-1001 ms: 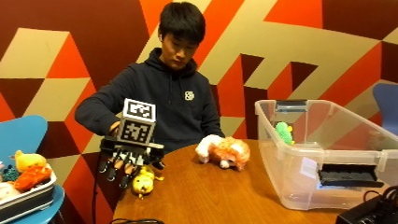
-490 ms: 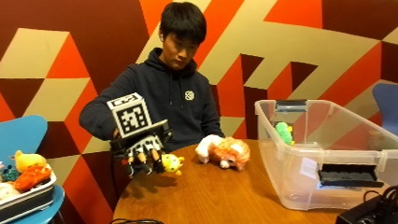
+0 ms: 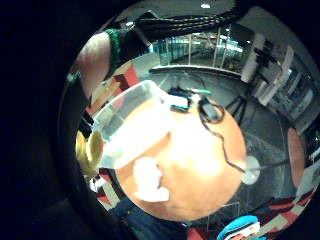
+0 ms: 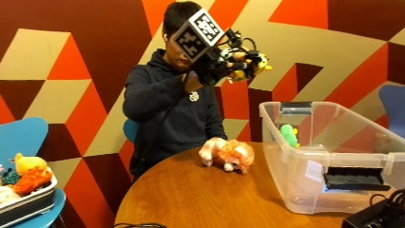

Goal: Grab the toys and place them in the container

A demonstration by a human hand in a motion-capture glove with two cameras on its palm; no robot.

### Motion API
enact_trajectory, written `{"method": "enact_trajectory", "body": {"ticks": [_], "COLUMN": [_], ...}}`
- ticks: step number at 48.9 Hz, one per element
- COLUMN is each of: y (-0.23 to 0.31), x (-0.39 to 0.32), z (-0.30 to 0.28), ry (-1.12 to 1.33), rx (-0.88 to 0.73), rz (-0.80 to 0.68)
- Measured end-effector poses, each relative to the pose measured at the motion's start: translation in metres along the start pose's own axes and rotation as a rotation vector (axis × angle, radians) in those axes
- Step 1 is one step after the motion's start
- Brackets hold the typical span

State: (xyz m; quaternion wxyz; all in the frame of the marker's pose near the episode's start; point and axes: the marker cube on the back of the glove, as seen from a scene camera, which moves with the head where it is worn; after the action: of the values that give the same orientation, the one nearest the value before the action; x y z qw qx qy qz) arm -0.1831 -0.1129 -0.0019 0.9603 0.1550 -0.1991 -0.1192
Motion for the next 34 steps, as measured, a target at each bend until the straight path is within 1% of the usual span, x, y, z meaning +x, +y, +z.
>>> {"method": "enact_trajectory", "body": {"ticks": [4,8,11,16,18,20,28,30,34], "y": [-0.025,-0.038,-0.042,-0.034,-0.025,-0.014,0.06,0.076,0.105], "x": [-0.026,-0.041,-0.046,-0.045,-0.046,-0.045,-0.027,-0.019,0.006], "z": [0.032,0.081,0.115,0.149,0.149,0.14,0.076,0.066,0.068], "ry": [-0.058,-0.052,-0.015,0.048,0.067,0.09,0.185,0.212,0.246], "rx": [-0.008,-0.09,-0.198,-0.455,-0.496,-0.491,-0.477,-0.479,-0.512], "rz": [-0.027,-0.034,-0.027,-0.032,-0.052,-0.069,-0.143,-0.136,-0.065]}}
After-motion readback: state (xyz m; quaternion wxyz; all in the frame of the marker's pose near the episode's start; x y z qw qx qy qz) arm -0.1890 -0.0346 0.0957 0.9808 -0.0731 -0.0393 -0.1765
